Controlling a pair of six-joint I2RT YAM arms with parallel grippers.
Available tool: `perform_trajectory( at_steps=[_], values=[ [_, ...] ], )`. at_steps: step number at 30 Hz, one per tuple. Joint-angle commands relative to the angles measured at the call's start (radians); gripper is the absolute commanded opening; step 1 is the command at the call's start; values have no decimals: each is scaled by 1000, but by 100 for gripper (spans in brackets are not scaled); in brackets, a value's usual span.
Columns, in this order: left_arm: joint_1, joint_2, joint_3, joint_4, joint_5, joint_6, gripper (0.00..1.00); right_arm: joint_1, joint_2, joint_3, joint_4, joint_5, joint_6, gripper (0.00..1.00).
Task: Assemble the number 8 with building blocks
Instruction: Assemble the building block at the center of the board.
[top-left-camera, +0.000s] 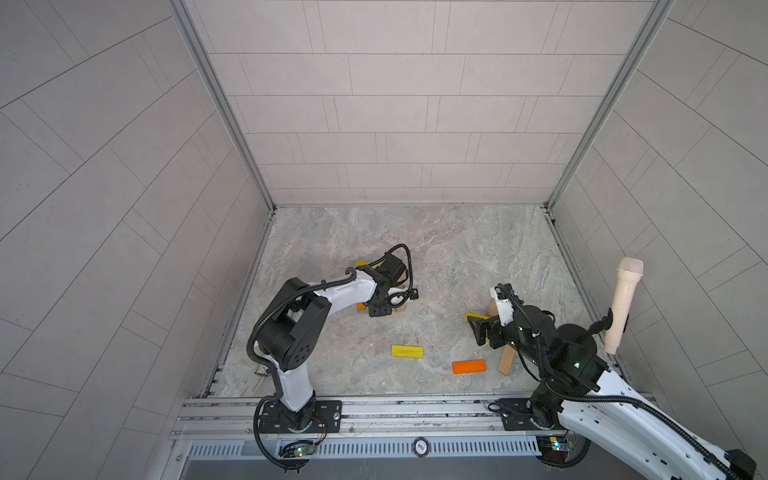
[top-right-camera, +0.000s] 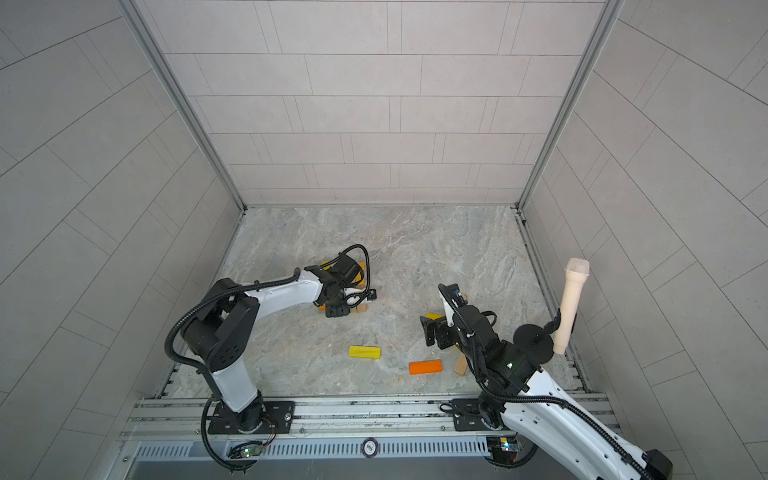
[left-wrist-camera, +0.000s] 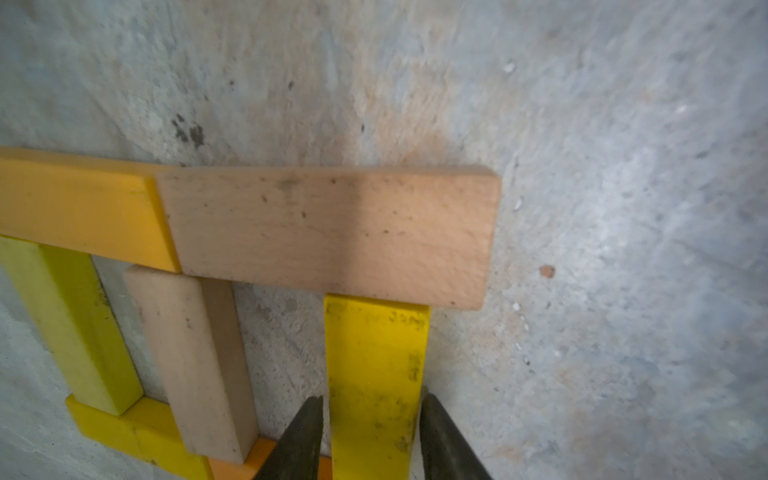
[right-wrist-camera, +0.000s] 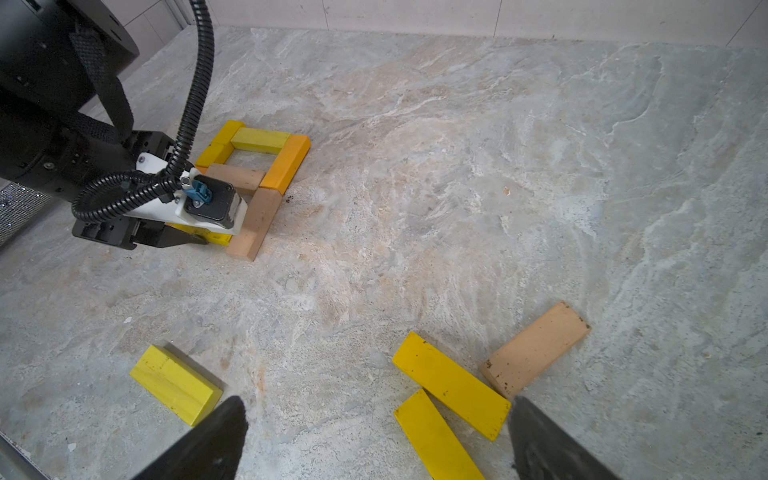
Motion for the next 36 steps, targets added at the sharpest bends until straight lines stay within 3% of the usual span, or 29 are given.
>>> perform_trajectory(
  at_steps=[1, 5, 7, 9, 16, 23, 28, 36],
  values=[
    [5, -43, -2, -10, 13, -14, 44, -1, 16, 1, 17, 0, 14, 99],
    [4, -116, -22, -3, 24, -126, 49, -1, 67, 6, 47, -29, 28, 99],
    [1, -155, -28, 3, 31, -222, 59, -1, 88, 3, 74, -43, 37, 100],
    [4, -185, -18, -31, 48, -343, 66, -2, 114, 1, 111, -67, 49, 99],
    [3, -406, -159, 82, 76, -794, 72, 0, 256, 17, 233, -165, 119, 99],
    [13, -535, -278, 141, -24, -1210, 84, 35, 484, 69, 374, -261, 190, 100],
    [60, -564, -365, 235, 13, -1365, 99, 110, 648, 139, 440, -254, 221, 100],
    [233, -623, -528, 452, 216, -1582, 100, 192, 901, 276, 539, -264, 265, 100]
  ],
)
